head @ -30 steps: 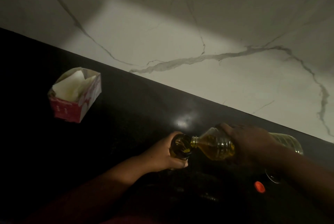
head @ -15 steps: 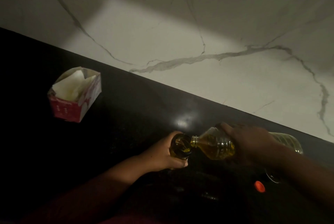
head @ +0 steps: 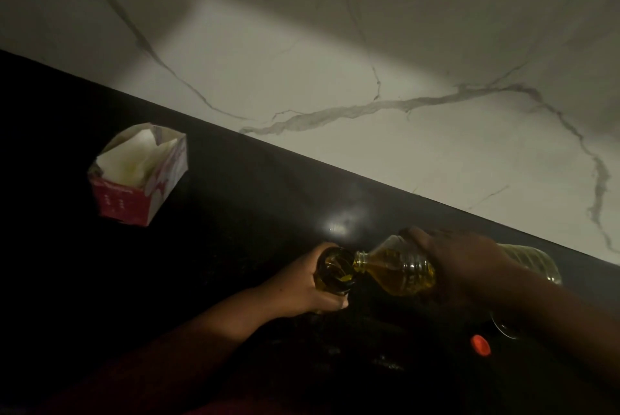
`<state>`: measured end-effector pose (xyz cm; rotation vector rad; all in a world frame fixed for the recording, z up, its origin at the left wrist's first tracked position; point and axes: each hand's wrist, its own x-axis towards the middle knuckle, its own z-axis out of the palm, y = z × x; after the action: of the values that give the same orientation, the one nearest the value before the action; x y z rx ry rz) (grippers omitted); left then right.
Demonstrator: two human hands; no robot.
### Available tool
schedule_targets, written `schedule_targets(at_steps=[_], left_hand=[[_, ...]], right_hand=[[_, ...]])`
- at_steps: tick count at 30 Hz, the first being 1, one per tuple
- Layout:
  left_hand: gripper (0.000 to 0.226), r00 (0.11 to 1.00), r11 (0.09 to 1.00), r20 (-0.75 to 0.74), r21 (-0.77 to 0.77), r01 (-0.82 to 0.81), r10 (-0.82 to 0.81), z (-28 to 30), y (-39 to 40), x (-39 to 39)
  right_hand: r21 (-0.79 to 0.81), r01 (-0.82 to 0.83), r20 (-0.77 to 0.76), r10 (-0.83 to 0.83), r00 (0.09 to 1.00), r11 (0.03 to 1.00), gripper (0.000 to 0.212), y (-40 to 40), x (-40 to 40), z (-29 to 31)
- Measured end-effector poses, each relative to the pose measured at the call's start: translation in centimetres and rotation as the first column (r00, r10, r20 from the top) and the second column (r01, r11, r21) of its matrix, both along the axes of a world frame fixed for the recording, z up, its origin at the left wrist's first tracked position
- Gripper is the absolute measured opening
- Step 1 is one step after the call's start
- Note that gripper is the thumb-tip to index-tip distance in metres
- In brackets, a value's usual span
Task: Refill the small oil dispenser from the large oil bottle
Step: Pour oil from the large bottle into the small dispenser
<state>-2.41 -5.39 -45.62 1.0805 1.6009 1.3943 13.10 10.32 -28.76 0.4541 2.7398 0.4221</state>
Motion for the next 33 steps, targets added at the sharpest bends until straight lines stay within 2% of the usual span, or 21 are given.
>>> schedule_targets(at_steps=[21,33], left_hand=[[0.074,1.000,0.999,-0.024,-0.047,0.016,-0.017,0.11,-0.06,-0.07],[0.071,1.000,0.999,0.001,-0.042,0.023,-0.023,0.18,-0.18,-0.07]], right_hand=[[0.004,0.002,0.015,-0.003,1.000,1.000,0.098,-0.15,-0.02,0.14],[0.030,-0.006,0.007,0.006,1.000,1.000,0.094,-0.19,0.05,0.11]])
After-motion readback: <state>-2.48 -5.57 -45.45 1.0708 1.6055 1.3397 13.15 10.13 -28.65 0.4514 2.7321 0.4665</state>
